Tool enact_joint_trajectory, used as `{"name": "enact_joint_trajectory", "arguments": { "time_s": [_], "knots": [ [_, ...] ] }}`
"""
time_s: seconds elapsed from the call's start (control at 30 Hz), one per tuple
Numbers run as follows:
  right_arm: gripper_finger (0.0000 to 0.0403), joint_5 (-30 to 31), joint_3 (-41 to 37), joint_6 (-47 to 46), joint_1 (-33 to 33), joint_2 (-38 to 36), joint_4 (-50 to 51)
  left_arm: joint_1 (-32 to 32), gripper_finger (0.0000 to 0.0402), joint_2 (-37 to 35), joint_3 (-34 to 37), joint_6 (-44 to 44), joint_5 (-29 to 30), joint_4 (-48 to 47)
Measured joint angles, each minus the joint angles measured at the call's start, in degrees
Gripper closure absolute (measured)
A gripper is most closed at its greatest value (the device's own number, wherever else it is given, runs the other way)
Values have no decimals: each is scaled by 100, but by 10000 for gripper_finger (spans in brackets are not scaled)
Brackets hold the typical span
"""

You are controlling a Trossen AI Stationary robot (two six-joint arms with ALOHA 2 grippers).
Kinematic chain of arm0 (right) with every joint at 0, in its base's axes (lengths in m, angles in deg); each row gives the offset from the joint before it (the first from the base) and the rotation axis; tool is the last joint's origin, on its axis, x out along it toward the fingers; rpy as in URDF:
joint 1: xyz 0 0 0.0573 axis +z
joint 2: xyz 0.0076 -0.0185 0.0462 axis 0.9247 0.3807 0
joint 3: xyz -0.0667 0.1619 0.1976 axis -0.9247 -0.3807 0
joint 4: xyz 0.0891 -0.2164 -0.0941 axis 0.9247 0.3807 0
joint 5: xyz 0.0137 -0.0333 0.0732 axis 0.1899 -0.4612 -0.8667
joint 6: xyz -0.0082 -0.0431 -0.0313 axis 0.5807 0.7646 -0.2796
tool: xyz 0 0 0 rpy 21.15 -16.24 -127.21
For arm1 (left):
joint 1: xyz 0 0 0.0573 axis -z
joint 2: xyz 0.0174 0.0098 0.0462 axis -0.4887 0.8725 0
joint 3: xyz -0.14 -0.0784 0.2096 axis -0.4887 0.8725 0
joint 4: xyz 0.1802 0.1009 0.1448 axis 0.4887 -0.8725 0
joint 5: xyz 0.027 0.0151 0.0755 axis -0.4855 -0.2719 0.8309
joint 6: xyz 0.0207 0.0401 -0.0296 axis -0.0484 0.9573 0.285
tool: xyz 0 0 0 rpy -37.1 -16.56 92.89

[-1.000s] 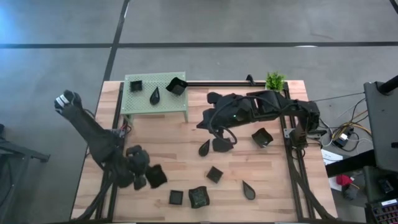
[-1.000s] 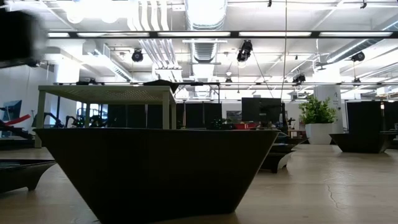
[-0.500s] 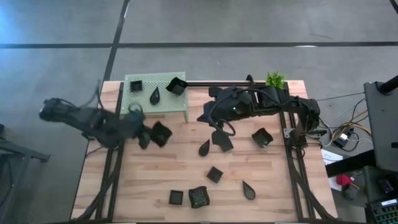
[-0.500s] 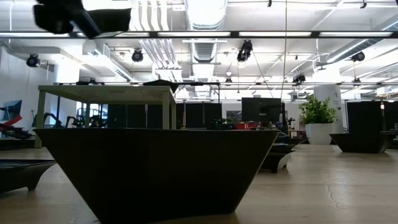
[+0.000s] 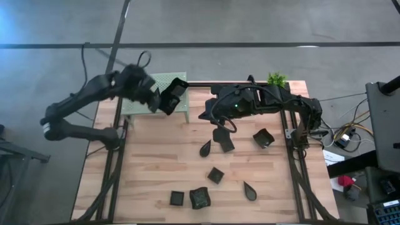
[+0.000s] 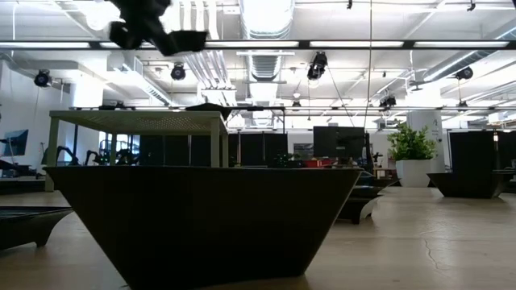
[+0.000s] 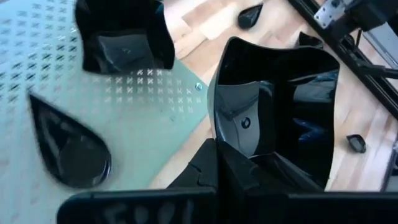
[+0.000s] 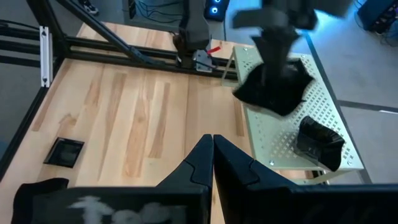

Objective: Pick & Place Mini shaped plates
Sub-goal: Stack the black distorted square plate on top of the black distorted square plate on the shelf

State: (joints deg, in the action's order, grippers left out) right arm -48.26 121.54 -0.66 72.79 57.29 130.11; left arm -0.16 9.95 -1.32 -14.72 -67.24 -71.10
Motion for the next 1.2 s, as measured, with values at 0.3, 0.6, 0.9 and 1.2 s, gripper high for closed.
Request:
{"name": "enact_joint_trajectory", "arguments": {
  "time_s": [0.3,0.6,0.9,1.2],
  "knots": [
    [394,-2,0,-25,2,-15,-3,-1091,401,1418,-680,397,-308,114],
    [394,-1,0,-1,2,-15,-8,-1389,401,2218,-1308,724,-169,163],
    [394,-2,0,-1,2,-82,-4,-1403,402,2497,-1278,874,-129,50],
    [394,-1,0,-1,2,-157,-4,-1405,401,2511,-1276,1005,-129,109]
  ]
}}
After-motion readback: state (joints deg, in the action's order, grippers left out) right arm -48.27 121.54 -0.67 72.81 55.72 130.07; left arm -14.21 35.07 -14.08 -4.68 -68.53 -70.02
